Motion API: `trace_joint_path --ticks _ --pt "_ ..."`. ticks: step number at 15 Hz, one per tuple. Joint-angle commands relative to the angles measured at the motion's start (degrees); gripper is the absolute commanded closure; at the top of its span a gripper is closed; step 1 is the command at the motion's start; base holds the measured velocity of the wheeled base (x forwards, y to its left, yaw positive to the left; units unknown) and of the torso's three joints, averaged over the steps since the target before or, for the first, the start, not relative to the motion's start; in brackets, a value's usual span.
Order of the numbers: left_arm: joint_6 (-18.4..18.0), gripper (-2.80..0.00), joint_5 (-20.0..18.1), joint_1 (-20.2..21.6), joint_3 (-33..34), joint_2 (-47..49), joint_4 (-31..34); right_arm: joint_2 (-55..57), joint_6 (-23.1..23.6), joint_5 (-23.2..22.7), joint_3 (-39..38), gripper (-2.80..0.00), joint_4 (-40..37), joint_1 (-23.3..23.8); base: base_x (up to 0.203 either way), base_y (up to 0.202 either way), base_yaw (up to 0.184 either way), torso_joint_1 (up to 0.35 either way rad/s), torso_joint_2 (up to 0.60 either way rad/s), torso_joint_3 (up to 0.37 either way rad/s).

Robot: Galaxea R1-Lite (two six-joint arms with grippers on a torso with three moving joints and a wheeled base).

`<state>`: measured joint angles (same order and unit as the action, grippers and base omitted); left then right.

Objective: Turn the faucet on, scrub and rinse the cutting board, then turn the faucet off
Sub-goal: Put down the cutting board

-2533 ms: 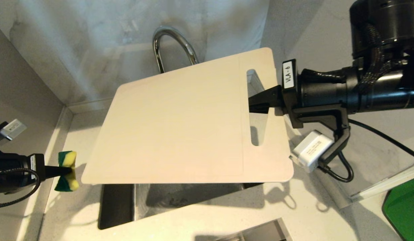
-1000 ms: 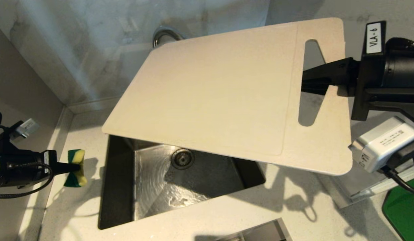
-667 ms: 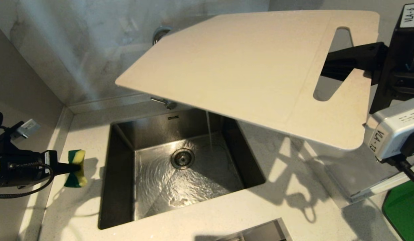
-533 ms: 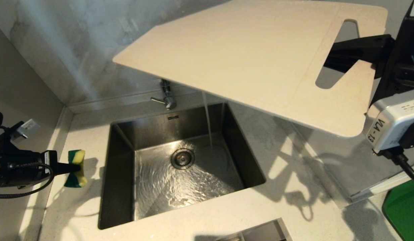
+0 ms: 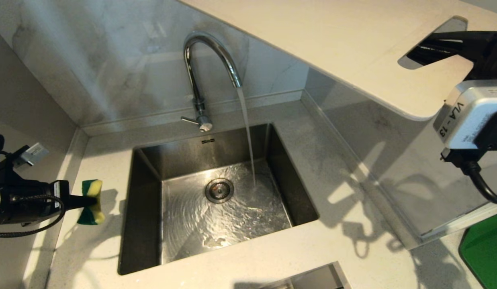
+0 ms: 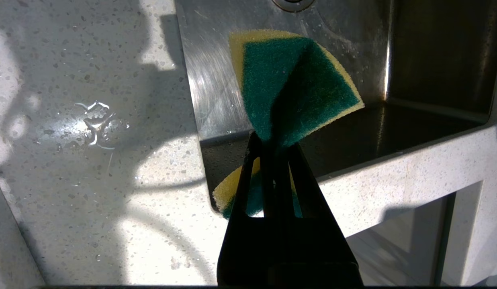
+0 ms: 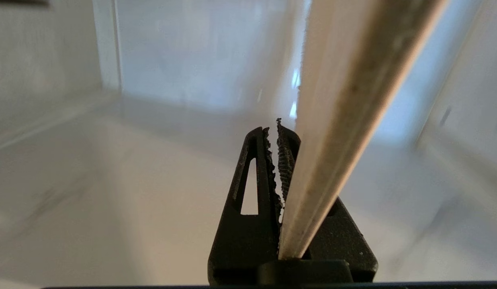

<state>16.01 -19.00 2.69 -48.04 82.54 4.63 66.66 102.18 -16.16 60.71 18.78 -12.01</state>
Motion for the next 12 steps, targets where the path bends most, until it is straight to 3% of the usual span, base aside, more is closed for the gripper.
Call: trace_joint_path --ticks 1,3,6,9,12 --pt "-0.02 0.0 -0.07 0.03 -0.03 0.07 0.03 -1.03 -2.47 3.43 -3.3 0.0 3.31 -0.18 0.0 0.0 0.0 0.0 0.0 0.0" --pt "0.04 0.0 -0.07 -0.17 -0.03 0.07 -0.03 -1.77 -3.56 6.76 -4.97 0.0 4.11 -1.92 0.0 0.0 0.0 0.0 0.0 0.0" --pt "0.08 0.0 -0.07 -0.23 -0.03 0.25 -0.05 -2.11 -3.82 13.45 -6.37 0.0 4.78 -8.87 0.0 0.0 0.0 0.0 0.0 0.0" --pt "0.25 0.0 0.01 -0.23 0.05 0.16 0.03 -1.88 -3.59 24.93 -9.21 0.0 10.09 -16.49 0.0 0.0 0.0 0.0 0.0 0.0" --pt "0.33 0.0 -0.07 -0.23 0.05 0.16 -0.05 -2.55 -1.43 30.57 -10.26 0.0 11.63 -17.35 0.0 0.0 0.0 0.0 0.0 0.0"
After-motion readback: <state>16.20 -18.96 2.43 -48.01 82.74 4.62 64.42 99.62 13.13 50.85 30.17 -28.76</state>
